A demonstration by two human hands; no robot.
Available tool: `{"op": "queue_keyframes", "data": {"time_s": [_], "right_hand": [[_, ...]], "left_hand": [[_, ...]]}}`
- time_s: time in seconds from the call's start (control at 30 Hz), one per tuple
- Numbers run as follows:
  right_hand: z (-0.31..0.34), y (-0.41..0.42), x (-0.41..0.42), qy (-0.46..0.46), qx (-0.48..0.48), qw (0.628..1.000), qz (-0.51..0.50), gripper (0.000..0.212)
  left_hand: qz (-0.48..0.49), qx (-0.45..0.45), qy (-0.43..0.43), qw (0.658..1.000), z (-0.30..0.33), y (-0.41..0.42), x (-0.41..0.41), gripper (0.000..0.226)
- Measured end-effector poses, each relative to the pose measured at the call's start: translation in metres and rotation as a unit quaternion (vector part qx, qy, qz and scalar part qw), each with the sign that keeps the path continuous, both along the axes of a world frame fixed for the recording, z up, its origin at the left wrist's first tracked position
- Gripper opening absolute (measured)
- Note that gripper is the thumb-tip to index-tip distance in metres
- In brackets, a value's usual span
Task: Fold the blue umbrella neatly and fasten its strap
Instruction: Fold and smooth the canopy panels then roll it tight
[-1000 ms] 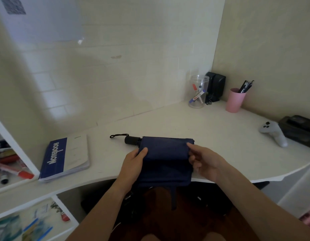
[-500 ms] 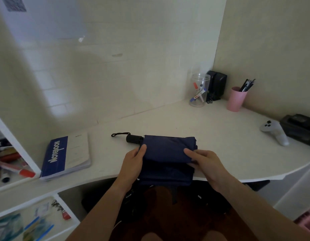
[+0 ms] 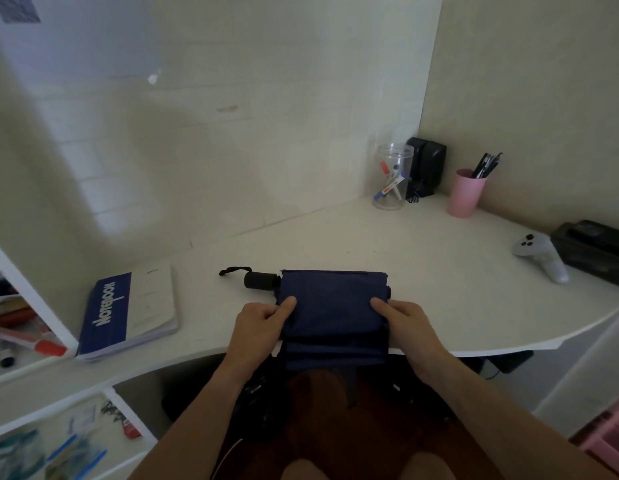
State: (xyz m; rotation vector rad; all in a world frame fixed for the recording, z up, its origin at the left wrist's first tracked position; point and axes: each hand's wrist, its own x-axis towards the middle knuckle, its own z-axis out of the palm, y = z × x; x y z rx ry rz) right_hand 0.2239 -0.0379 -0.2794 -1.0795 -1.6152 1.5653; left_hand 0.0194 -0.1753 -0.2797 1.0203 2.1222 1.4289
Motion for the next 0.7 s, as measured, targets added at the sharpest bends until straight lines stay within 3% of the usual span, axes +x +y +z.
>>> {"op": "queue_keyframes", "data": {"time_s": [0.17, 0.3, 0.47, 0.57, 0.7], "right_hand": [[0.000, 0.003, 0.004, -0.043, 0.044, 0.998, -0.008, 0.057], [0.005, 0.000, 0.006, -0.048, 0.053, 0.997, -0.006, 0.041], [0.018, -0.004, 0.020, 0.030, 0.050, 0.998, -0.007, 0.028], [0.024, -0.012, 0.027, 0.071, 0.002, 0.997, 0.019, 0.031], [0.025, -0.017, 0.031, 0.056, -0.006, 0.997, 0.052, 0.029]], "left_hand": [[-0.027, -0.019, 0.068, 0.997, -0.004, -0.003, -0.003, 0.052], [-0.054, -0.006, 0.079, 0.995, -0.005, -0.006, -0.003, 0.058], [-0.048, 0.016, 0.106, 0.993, -0.007, -0.007, 0.000, 0.051], [-0.053, 0.041, 0.122, 0.990, -0.008, -0.006, 0.002, 0.052], [-0.049, 0.058, 0.120, 0.990, -0.010, -0.008, 0.003, 0.050]]}}
